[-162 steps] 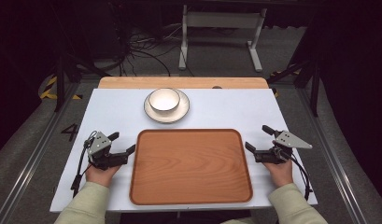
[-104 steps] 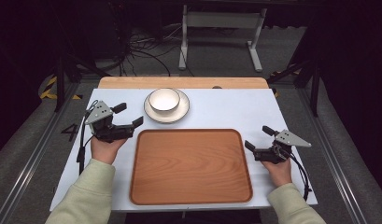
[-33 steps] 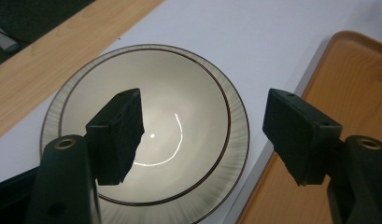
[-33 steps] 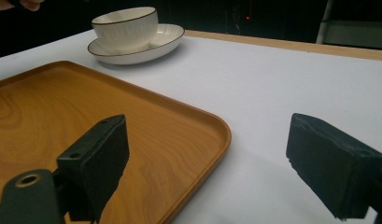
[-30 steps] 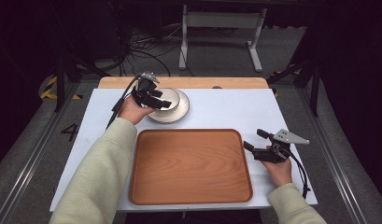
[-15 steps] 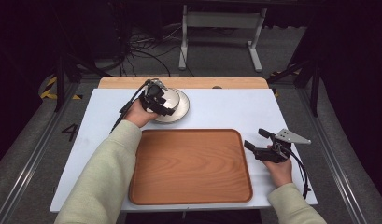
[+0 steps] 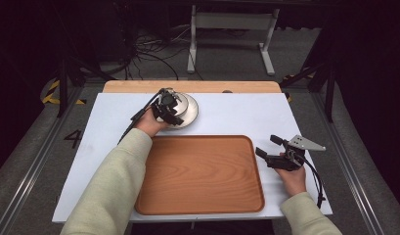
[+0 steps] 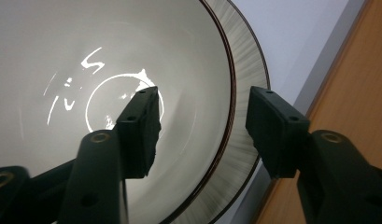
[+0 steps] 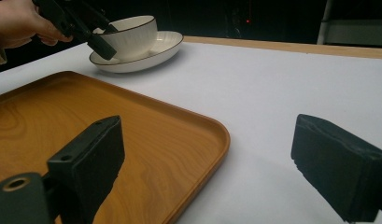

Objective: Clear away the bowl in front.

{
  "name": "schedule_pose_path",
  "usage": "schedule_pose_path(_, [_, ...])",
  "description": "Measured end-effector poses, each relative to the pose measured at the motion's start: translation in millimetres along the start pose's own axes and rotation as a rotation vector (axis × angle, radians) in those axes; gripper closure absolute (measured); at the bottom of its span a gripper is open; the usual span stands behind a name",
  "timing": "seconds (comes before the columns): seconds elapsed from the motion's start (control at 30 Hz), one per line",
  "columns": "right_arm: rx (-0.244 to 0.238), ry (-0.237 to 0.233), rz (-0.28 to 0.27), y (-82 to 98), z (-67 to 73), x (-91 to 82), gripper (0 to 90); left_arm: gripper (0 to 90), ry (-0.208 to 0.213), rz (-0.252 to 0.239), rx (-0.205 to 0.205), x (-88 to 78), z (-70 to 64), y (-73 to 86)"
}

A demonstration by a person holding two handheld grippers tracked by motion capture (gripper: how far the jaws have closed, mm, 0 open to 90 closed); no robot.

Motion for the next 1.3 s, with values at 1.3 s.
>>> schedule_pose_path(1.3, [0.006, -0.007, 0.002, 0.4, 0.3, 0.3, 10.3, 82.9, -0.07, 0.06, 0.262, 4.7, -14.5, -4.1])
Point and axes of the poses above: each handheld gripper's, and its own axes: x roughly forward along the jaws, y roughly out of its underside, z roughly to its left, the point moved 3 cm from there along x, roughly forward along the jaws, and after that the axes turned 12 degrees about -z, right-handed, at the moved point
